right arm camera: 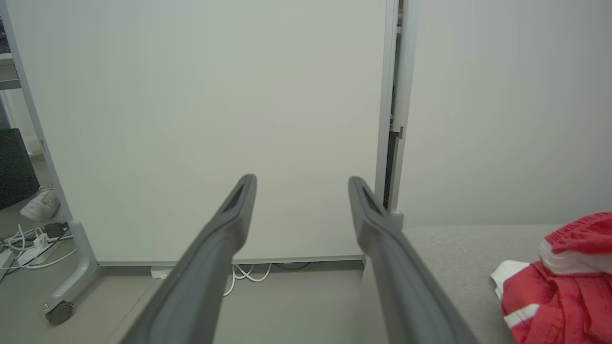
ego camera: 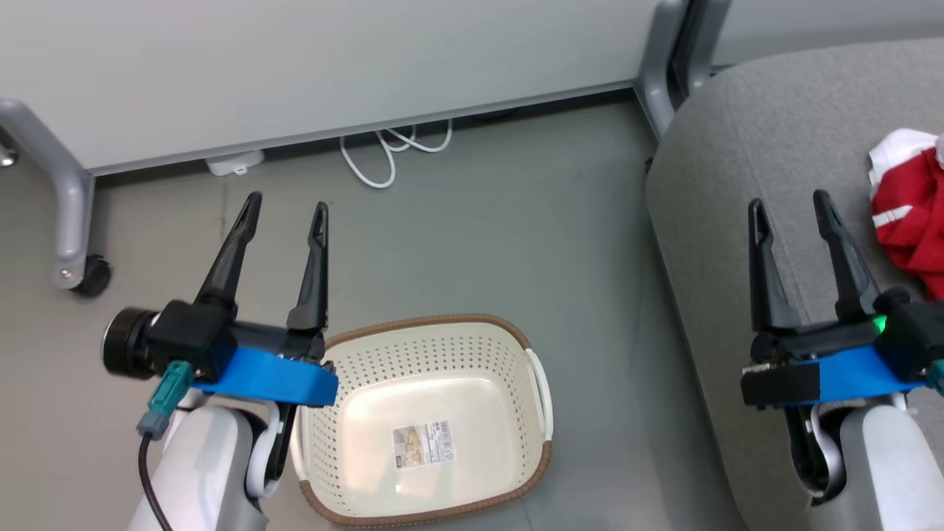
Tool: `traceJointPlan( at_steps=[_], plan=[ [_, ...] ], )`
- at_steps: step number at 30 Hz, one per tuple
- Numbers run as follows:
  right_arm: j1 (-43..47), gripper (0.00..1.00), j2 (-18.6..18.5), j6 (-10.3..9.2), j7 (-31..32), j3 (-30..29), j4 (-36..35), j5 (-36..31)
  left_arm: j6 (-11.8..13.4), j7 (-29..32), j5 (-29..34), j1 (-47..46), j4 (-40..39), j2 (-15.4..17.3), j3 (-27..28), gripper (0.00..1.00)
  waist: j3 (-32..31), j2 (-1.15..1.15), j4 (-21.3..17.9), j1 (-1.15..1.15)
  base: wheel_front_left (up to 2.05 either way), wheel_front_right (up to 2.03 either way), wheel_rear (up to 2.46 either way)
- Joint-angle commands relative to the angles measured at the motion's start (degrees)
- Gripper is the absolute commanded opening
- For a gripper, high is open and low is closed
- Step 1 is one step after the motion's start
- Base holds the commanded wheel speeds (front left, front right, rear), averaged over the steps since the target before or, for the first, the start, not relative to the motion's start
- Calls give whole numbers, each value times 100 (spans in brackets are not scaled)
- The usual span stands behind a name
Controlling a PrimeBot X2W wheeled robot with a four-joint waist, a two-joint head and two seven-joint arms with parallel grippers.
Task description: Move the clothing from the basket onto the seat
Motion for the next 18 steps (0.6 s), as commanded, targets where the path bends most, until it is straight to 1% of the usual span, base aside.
traceJointPlan(
  at_steps=[1,9,13,18],
  plan=[
    [178,100,7,1,-2,-8,-2,19,-38,-25,78,162,-37,-71,147,100,-166,0,179,1,0,0,0],
    [725,100,87,1,-2,-146,77,46,-202,-25,344,822,6,-424,880,100,-404,0,369,1,0,0,0],
    [958,100,138,1,-2,-217,196,79,-260,-25,446,1024,69,-560,1090,100,-484,0,425,1,0,0,0],
    [1107,100,177,1,-2,-153,433,62,-333,-25,530,1153,178,-677,1223,100,-560,0,470,1,0,0,0]
  ],
)
